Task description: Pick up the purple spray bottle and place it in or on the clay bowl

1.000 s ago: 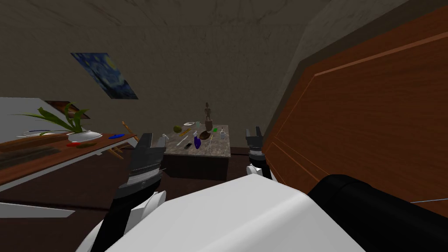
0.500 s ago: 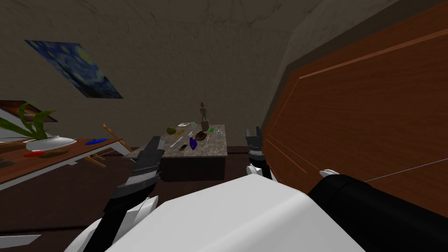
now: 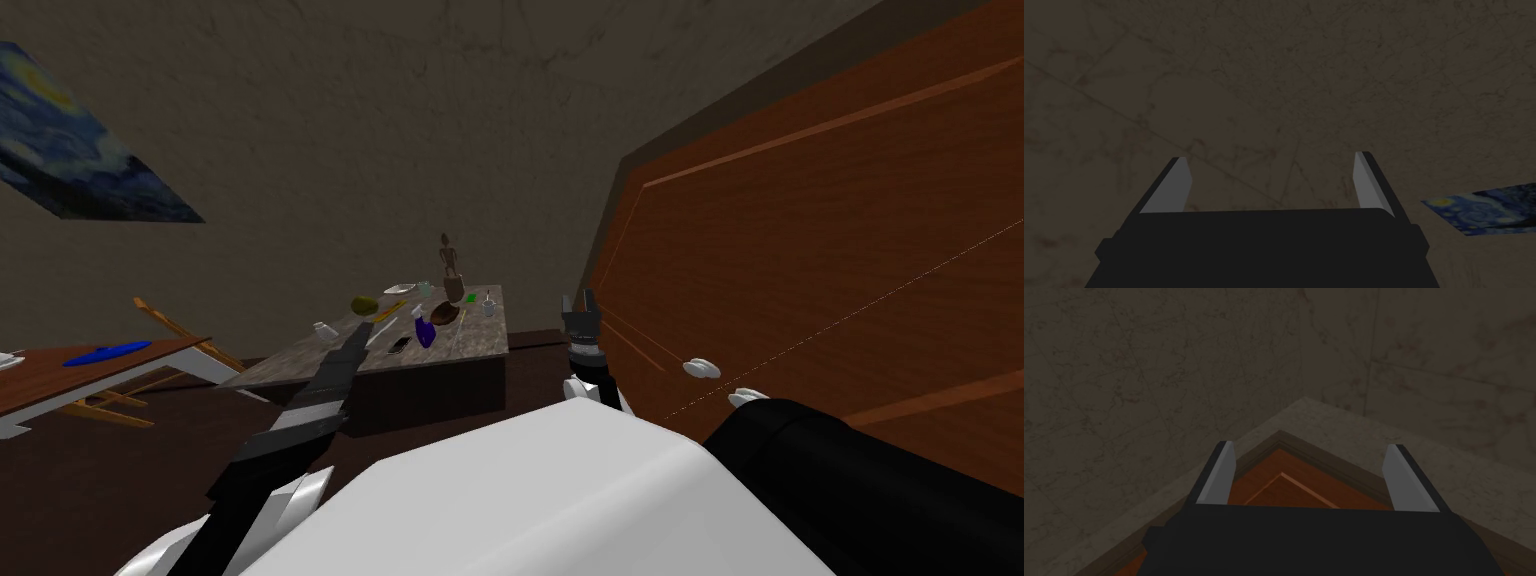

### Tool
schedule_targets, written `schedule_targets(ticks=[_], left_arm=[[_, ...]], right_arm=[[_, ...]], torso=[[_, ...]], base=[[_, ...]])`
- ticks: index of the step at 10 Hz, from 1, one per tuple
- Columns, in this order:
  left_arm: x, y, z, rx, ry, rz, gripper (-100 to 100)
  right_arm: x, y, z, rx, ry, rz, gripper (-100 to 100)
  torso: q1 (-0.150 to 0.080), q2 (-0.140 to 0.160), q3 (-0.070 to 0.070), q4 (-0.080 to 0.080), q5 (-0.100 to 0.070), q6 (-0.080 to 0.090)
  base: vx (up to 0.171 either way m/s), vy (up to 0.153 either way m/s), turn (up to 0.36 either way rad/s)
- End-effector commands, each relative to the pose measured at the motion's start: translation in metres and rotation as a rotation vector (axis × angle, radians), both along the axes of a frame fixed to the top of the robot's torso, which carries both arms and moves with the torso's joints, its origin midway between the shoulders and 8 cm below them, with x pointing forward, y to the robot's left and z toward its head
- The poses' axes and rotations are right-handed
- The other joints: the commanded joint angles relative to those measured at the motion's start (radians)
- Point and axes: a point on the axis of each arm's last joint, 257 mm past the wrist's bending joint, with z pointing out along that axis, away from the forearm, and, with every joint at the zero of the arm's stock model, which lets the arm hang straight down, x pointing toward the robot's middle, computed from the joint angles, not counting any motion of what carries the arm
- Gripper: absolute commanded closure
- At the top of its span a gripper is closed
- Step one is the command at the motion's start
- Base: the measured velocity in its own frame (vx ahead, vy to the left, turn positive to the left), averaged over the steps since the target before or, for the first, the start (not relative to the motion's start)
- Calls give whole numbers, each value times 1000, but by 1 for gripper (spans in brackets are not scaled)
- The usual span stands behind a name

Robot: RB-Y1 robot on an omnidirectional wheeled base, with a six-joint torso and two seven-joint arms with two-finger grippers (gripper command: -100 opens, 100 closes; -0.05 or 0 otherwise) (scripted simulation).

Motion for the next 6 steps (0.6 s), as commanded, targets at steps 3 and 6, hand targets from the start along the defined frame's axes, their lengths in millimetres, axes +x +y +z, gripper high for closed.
schedule_targets(ticks=[3,6], left_arm=[[5,32,-31,130,105,88,-100],[11,62,-65,254,218,154,-100]], right_arm=[[0,0,0,0,0,0,0],[0,0,0,0,0,0,0]], torso=[[0,-1,0,0,0,0],[0,-2,-1,0,0,0]], base=[[-11,-13,-181],[12,-16,-175]])
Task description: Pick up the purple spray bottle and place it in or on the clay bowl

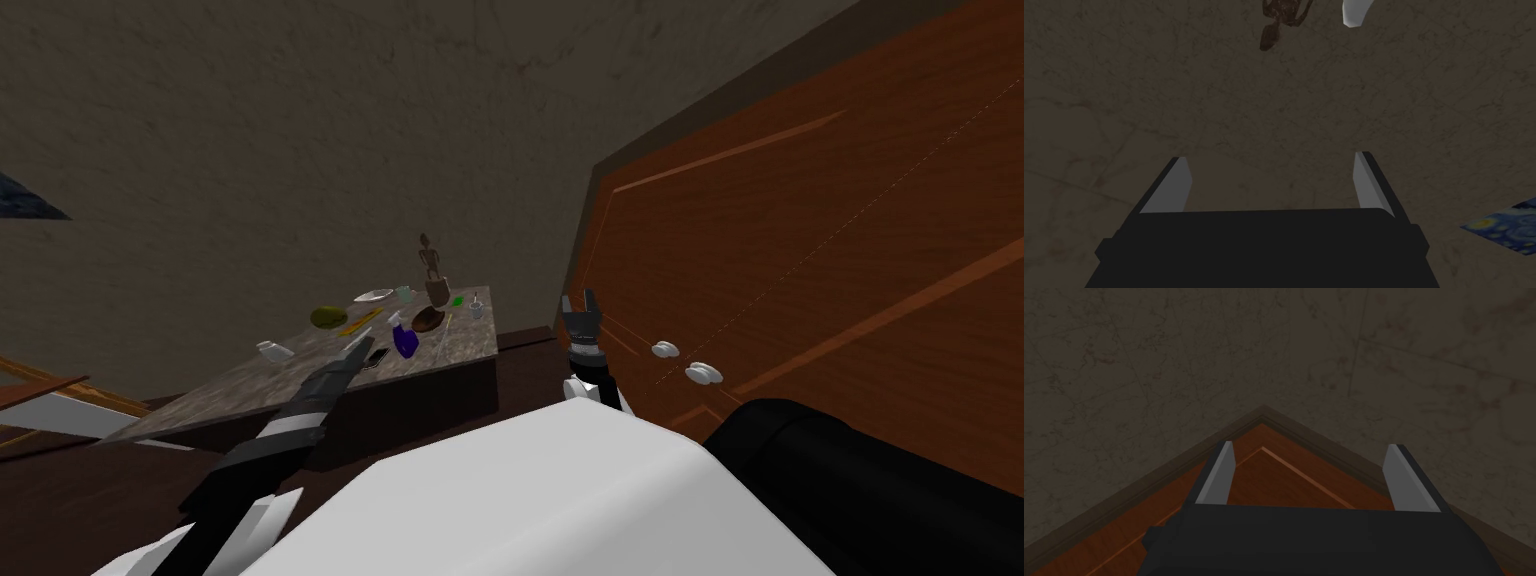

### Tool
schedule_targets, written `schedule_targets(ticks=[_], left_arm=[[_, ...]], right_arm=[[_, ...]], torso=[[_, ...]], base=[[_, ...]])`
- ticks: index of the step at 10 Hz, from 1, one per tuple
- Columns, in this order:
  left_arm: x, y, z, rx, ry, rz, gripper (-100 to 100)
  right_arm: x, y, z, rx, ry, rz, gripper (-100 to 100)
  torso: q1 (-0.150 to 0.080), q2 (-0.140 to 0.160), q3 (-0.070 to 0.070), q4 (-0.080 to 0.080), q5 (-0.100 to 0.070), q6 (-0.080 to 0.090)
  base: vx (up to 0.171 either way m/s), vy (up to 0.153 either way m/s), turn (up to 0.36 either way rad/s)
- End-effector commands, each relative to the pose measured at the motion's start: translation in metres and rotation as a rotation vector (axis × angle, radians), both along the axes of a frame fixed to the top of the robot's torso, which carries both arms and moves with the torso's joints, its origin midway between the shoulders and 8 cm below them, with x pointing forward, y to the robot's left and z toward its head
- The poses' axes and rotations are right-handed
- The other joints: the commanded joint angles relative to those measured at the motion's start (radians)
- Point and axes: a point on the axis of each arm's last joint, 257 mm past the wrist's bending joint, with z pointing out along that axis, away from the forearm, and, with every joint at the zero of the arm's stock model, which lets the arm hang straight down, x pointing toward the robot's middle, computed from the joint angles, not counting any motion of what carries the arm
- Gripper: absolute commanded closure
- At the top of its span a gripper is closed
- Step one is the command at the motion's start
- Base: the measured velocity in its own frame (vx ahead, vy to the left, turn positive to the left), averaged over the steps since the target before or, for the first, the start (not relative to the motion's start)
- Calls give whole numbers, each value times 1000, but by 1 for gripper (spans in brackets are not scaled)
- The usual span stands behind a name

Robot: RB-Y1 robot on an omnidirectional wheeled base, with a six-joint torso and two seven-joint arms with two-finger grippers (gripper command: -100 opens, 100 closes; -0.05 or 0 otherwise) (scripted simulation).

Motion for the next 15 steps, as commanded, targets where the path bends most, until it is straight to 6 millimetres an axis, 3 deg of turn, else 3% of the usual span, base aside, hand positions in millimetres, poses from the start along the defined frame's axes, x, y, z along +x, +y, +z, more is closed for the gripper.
schedule_targets(ticks=[1,15], left_arm=[[1,12,-11,53,50,23,-100],[21,85,-124,413,420,80,-100]], right_arm=[[0,0,0,0,0,0,0],[0,0,0,0,0,0,0]], torso=[[0,0,0,0,0,0],[0,-2,-1,0,0,0]], base=[[31,-15,-117],[49,-10,-47]])
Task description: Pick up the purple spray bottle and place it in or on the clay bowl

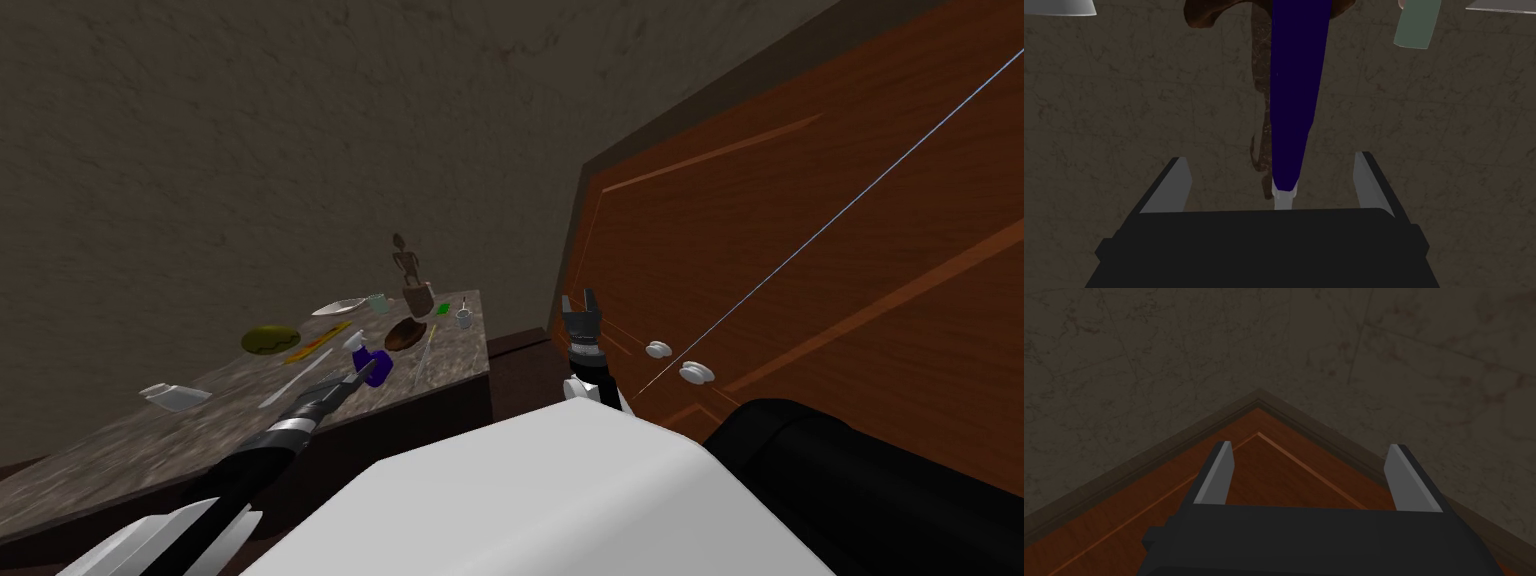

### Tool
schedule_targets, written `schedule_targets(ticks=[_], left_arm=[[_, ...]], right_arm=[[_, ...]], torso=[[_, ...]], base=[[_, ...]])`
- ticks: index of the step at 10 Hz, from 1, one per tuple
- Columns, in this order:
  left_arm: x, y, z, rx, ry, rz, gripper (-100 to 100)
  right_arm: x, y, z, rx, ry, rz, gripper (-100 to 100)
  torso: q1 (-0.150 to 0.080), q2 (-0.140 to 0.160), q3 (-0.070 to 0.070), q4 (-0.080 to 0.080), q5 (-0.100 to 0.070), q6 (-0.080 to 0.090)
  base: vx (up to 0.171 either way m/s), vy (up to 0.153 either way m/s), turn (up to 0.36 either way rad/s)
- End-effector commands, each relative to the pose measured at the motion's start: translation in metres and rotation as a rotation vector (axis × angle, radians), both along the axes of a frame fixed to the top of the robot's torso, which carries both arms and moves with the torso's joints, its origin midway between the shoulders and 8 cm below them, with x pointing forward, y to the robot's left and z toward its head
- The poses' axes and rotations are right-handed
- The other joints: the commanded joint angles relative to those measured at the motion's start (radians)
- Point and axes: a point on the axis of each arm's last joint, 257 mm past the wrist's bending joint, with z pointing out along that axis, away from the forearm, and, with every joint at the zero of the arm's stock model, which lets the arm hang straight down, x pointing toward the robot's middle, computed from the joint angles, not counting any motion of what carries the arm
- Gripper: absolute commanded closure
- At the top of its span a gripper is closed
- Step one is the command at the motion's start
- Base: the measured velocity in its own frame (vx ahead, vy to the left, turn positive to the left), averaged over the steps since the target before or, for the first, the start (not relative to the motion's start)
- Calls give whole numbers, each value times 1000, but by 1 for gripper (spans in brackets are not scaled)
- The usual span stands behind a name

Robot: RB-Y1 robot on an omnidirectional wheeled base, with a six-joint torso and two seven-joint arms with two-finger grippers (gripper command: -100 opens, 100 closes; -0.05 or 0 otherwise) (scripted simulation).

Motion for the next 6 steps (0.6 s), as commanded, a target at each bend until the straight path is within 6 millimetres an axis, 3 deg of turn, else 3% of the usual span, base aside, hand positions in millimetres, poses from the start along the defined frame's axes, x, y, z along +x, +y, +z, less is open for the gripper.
schedule_targets(ticks=[1,3,4,5,6], left_arm=[[-1,10,-9,37,34,7,-100],[0,14,-13,50,45,9,-100],[0,15,-13,53,48,10,0],[0,15,-13,52,47,10,-100],[0,15,-13,52,47,10,100]], right_arm=[[0,0,0,0,0,0,0],[0,0,0,0,0,0,0],[0,0,0,0,0,0,0],[0,0,0,0,0,0,0],[0,0,0,0,0,0,0]], torso=[[0,0,0,0,0,0],[0,0,0,0,0,0],[0,1,1,0,0,0],[0,3,2,1,0,0],[0,3,2,1,0,0]], base=[[48,-15,-28],[36,-6,-18],[0,0,0],[0,0,0],[0,0,0]])
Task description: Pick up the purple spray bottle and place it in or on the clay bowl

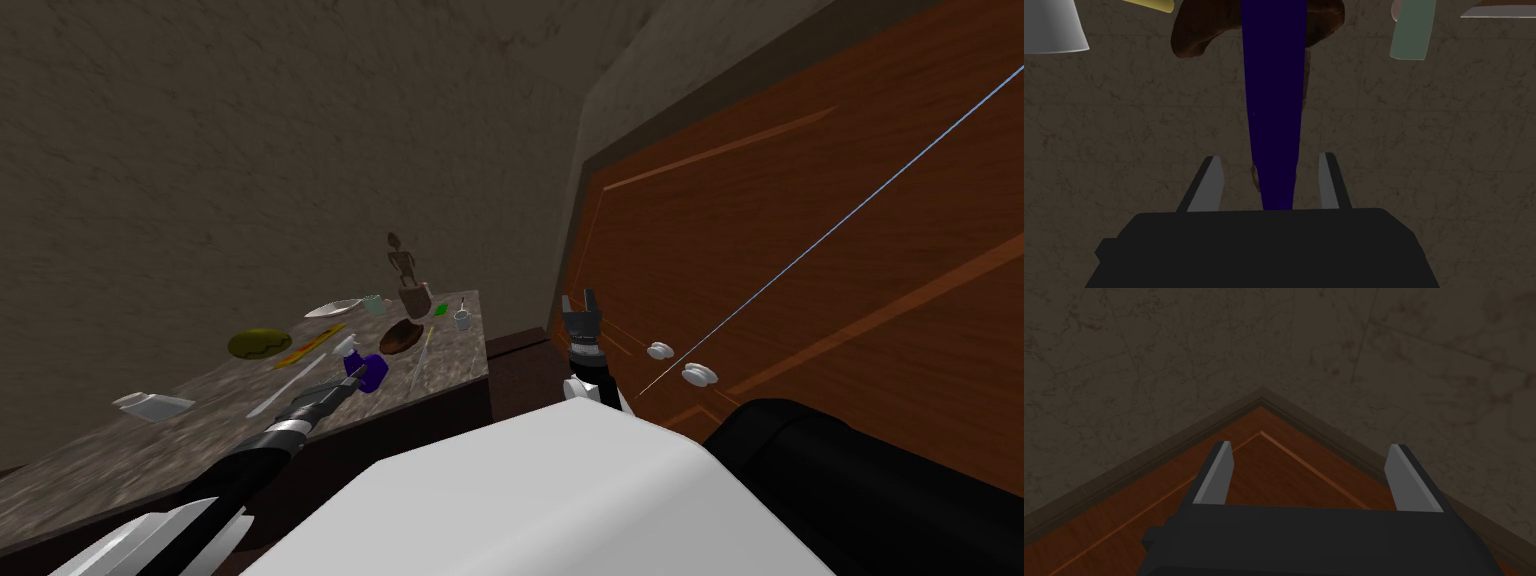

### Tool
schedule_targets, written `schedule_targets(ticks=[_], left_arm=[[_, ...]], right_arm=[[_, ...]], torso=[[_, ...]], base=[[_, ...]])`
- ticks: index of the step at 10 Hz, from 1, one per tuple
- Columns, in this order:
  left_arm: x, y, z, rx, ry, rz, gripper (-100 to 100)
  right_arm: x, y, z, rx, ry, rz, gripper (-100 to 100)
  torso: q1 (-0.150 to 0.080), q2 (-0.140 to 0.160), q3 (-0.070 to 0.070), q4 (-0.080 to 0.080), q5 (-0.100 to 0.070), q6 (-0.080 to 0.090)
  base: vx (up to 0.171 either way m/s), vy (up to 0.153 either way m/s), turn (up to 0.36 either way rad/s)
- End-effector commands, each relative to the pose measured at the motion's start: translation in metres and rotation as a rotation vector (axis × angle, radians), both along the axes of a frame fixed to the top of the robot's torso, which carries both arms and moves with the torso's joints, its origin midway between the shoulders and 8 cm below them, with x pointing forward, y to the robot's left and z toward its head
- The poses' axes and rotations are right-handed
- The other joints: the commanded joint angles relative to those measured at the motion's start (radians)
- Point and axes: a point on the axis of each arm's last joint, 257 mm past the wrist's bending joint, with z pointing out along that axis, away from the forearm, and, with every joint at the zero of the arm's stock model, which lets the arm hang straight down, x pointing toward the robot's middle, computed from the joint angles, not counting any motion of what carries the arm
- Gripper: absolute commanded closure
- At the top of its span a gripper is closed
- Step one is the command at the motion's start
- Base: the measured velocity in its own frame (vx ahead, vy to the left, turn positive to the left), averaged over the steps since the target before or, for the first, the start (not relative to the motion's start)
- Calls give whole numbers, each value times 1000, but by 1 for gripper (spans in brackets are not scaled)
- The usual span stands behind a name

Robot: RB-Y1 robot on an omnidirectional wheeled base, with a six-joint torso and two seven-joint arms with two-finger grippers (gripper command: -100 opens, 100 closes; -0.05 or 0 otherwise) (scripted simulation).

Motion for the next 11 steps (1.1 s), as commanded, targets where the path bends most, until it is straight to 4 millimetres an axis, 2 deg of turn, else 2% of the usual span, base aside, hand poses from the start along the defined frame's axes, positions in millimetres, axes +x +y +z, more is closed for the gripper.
schedule_targets(ticks=[1,4,5,6,7,8,11], left_arm=[[0,0,0,0,0,0,100],[0,0,0,1,0,0,100],[0,0,0,1,0,0,0],[0,0,0,1,0,0,100],[0,0,0,1,0,0,0],[-1,16,14,17,-12,14,100],[-3,39,37,41,-32,35,100]], right_arm=[[0,0,0,0,0,0,0],[0,0,0,0,0,0,0],[0,0,0,0,0,0,0],[0,0,0,0,0,0,0],[0,0,0,0,0,0,0],[0,0,0,0,0,0,0],[0,0,0,0,0,0,0]], torso=[[0,0,0,0,0,0],[0,0,0,0,0,0],[0,0,0,0,0,0],[0,0,0,0,0,0],[0,0,0,0,0,0],[0,0,0,0,0,0],[-4,6,4,2,-1,0]], base=[[0,0,0],[0,0,0],[0,0,0],[0,0,0],[0,0,0],[-50,-19,-85],[-88,-42,-89]])
